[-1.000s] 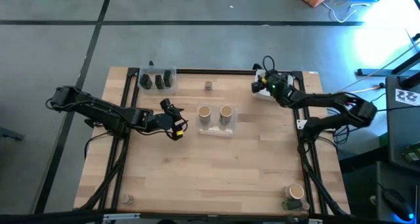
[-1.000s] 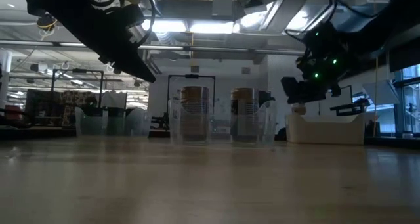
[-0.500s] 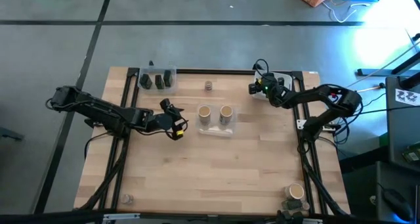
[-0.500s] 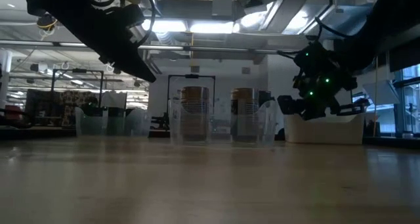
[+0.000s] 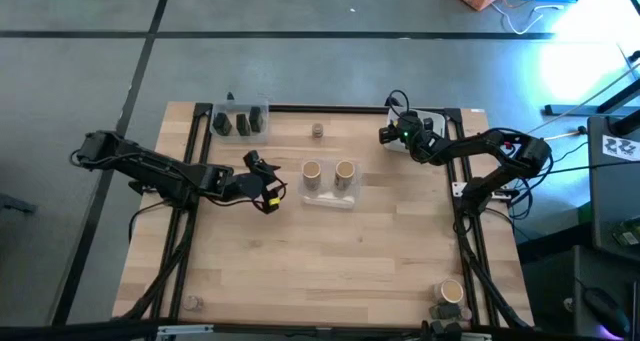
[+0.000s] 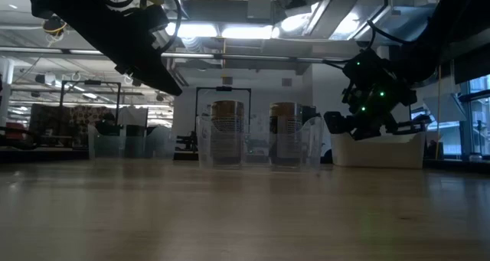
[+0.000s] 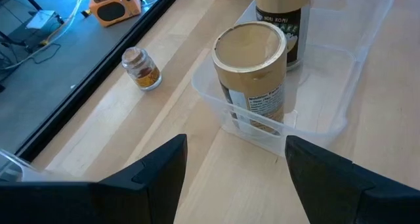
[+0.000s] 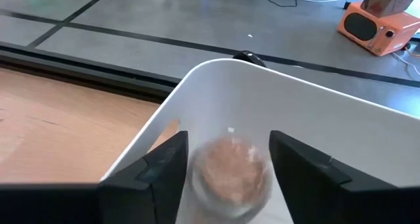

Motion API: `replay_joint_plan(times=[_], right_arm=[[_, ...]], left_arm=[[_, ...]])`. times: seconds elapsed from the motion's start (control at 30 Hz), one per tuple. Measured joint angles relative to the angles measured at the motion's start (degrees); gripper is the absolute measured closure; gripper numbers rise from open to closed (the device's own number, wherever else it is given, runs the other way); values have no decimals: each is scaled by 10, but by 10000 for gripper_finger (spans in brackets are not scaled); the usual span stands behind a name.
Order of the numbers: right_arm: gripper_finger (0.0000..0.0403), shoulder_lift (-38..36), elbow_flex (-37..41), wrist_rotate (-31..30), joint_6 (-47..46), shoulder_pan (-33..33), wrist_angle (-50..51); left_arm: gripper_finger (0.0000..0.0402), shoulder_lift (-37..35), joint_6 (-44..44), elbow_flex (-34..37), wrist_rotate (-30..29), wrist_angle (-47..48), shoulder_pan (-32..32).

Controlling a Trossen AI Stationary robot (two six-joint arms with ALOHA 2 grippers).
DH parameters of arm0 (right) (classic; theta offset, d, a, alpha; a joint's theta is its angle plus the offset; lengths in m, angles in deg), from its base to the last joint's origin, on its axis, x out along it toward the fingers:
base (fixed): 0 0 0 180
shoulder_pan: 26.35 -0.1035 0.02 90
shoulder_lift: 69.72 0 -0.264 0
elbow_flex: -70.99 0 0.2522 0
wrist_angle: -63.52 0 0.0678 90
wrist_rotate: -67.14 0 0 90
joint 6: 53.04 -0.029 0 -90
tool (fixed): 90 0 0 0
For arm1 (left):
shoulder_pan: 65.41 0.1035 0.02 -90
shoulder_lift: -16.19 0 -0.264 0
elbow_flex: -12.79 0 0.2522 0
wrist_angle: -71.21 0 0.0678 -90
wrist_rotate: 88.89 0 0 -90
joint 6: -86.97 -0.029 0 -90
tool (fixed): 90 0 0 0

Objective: Sort spices by type
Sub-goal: Put the brown seasoning bottle into white bin, then put the gold seasoning bottle into the bottom transparent bin

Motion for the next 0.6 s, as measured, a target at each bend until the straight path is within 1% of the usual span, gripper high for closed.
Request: replay_joint_plan(times=[0.2,0.27,0.33,0.43,0.5,0.6], right_arm=[[139,0,0,0,2,0,0],[123,-2,0,3,16,-2,-1],[112,-11,0,13,32,-9,1],[105,-45,-1,15,48,-29,22],[105,-77,-10,15,60,-43,64],[111,-133,-40,15,79,-72,179]], left_arm=[[160,0,9,0,11,0,0],[160,0,12,0,11,0,0],[160,0,13,0,11,0,0],[160,0,13,0,11,1,0],[160,0,13,0,11,1,0],[160,0,13,0,11,2,0]])
